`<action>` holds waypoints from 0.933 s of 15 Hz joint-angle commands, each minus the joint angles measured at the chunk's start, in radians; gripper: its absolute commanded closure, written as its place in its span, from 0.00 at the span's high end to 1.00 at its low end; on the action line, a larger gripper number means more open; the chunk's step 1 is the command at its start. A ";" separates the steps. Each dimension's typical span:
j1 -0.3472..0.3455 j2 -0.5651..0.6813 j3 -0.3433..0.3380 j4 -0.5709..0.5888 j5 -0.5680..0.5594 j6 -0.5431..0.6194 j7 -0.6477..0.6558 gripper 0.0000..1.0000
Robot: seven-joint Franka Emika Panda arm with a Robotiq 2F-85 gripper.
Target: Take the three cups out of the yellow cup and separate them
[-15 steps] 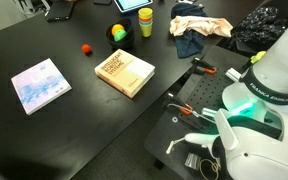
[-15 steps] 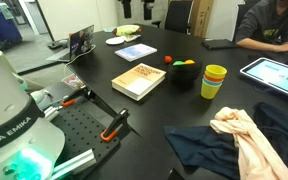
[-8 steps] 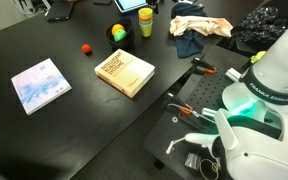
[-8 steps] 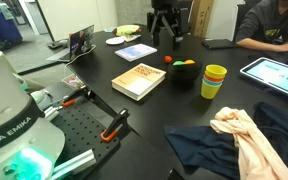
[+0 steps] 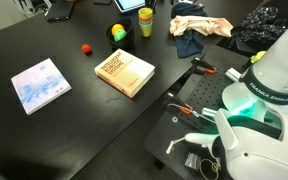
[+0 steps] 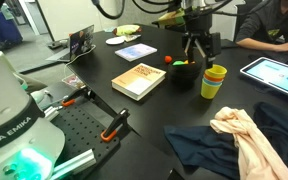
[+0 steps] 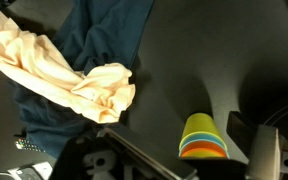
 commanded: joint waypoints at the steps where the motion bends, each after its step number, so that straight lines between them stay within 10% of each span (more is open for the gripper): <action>1: 0.045 0.144 -0.086 0.146 0.011 0.039 0.083 1.00; 14: 0.156 0.453 -0.212 0.487 0.198 0.081 0.159 1.00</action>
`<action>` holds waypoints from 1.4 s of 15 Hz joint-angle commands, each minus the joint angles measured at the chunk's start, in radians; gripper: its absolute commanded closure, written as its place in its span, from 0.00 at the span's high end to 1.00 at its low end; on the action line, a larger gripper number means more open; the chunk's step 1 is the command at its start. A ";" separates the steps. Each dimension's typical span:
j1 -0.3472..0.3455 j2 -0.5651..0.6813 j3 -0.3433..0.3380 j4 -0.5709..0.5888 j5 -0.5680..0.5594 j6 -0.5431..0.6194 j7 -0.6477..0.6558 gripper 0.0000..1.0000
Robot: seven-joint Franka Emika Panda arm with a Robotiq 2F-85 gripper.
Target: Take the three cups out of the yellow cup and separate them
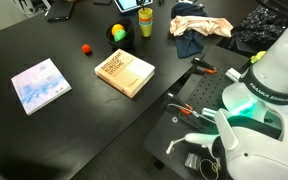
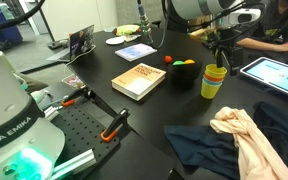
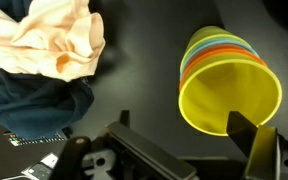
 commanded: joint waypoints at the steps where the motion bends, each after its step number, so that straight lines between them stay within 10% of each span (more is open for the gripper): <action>1: 0.043 0.042 -0.051 0.067 0.028 0.002 0.013 1.00; 21: 0.112 -0.026 -0.060 -0.024 0.064 -0.026 -0.009 1.00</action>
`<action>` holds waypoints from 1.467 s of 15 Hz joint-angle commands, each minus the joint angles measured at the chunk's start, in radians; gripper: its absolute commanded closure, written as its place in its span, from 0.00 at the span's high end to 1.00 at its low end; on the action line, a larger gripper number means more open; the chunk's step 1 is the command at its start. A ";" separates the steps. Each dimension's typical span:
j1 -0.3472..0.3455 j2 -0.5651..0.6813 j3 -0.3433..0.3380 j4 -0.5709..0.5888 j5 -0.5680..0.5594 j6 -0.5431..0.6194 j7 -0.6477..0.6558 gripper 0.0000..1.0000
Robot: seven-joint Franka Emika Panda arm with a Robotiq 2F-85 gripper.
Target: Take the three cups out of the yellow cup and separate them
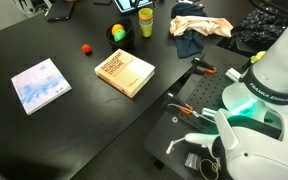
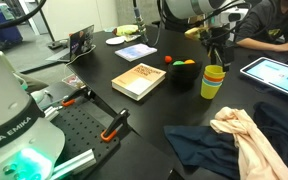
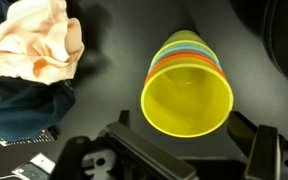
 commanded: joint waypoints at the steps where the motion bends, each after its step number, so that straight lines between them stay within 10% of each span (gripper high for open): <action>1: 0.017 -0.052 -0.013 -0.054 0.006 -0.008 -0.009 1.00; 22: 0.053 -0.038 -0.021 -0.052 -0.003 0.007 0.002 1.00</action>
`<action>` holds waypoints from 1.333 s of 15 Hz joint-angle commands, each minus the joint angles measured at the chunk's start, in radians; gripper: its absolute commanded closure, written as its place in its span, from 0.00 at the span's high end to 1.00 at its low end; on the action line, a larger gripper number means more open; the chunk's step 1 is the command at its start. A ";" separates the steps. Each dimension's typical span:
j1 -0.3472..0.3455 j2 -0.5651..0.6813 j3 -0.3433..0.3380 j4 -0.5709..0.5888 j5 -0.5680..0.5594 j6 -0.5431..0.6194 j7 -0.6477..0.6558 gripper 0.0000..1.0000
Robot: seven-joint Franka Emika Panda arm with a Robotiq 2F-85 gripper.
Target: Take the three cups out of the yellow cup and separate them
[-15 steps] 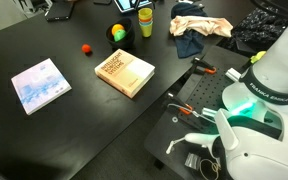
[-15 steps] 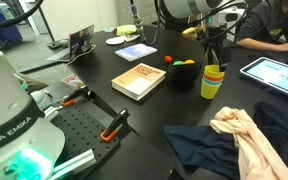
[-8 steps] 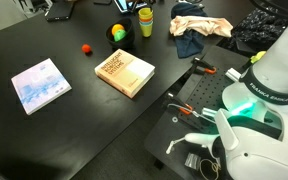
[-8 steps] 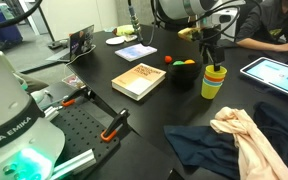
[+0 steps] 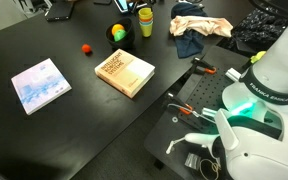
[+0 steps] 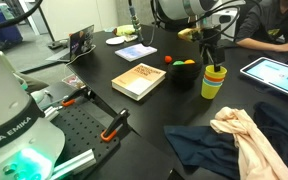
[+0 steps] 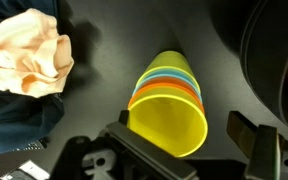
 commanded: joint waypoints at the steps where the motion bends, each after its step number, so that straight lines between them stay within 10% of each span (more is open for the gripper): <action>1: 0.023 -0.020 -0.036 -0.011 -0.016 -0.014 0.001 1.00; 9: 0.013 -0.005 -0.037 -0.027 -0.012 0.022 -0.006 1.00; 10: 0.018 -0.003 -0.041 -0.025 -0.016 0.021 -0.003 0.75; 20: 0.016 -0.010 -0.038 -0.053 -0.009 0.030 -0.011 0.07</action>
